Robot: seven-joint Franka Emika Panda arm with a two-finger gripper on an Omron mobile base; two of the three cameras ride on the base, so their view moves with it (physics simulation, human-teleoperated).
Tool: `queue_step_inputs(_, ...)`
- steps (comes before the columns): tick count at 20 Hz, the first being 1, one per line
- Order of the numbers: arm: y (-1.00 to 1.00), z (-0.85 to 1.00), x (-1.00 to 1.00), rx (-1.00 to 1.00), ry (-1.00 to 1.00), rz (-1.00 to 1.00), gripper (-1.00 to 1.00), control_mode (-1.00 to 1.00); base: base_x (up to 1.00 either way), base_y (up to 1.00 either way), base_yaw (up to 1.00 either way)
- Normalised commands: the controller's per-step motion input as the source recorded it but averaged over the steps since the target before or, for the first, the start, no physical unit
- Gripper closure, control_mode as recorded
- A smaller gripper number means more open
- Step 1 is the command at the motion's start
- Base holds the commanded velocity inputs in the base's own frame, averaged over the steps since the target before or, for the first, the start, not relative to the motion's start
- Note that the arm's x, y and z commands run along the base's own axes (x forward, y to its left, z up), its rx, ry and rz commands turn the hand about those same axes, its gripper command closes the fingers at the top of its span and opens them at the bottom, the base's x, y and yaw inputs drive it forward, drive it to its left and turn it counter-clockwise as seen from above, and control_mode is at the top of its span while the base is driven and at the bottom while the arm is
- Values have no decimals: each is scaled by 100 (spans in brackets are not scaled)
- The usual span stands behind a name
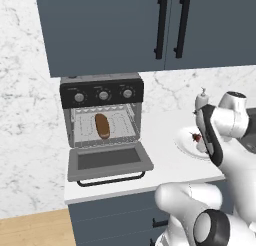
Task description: Pick up the kebab skewer and baguette bread, and place them inside the toaster oven. Close the toaster oven door and start by setting the timer.
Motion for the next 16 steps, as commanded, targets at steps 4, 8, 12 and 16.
queue_step_inputs(4,100,42,-41,0,0,-15,100,-100,0,0,0)
queue_step_inputs(8,100,19,-25,0,0,-20,100,-100,0,0,0)
queue_step_inputs(12,100,20,3,0,-2,-23,100,-100,0,0,0)
queue_step_inputs(16,96,41,2,0,0,-24,100,-100,0,0,0)
